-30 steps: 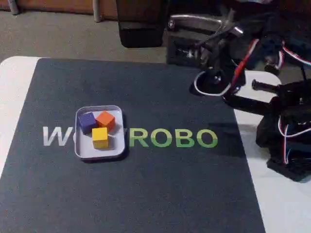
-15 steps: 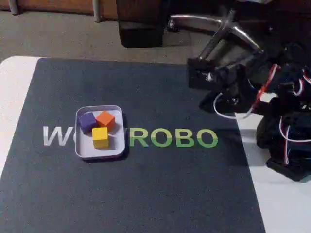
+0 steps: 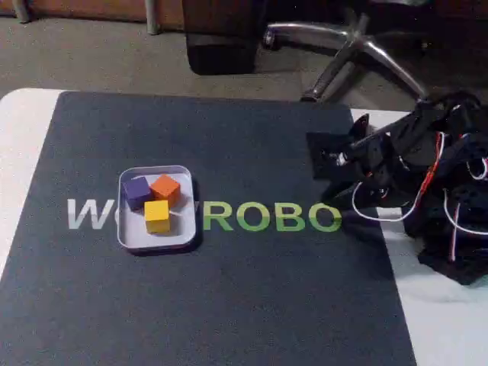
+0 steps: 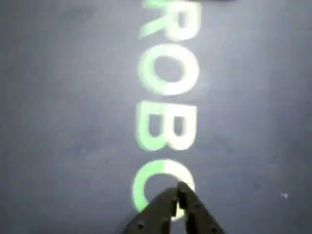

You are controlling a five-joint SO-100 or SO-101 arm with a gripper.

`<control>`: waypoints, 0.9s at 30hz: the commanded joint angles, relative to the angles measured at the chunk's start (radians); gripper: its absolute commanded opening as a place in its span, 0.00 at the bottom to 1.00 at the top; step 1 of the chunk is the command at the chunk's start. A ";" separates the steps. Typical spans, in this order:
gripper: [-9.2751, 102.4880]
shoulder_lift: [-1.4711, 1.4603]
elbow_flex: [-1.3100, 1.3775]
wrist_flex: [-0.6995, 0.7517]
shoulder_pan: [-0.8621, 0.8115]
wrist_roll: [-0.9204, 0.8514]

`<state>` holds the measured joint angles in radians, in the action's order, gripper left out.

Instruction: Move blocks one by one until all three blocks are in the tray.

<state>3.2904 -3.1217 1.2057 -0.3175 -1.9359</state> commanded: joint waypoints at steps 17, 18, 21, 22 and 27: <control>0.02 0.018 -0.049 0.061 0.153 0.166; 0.02 0.018 -0.049 0.061 0.155 0.166; 0.02 0.018 -0.049 0.063 0.156 0.164; 0.02 0.018 -0.049 0.064 0.160 0.163; 0.02 0.018 -0.049 0.064 0.167 0.161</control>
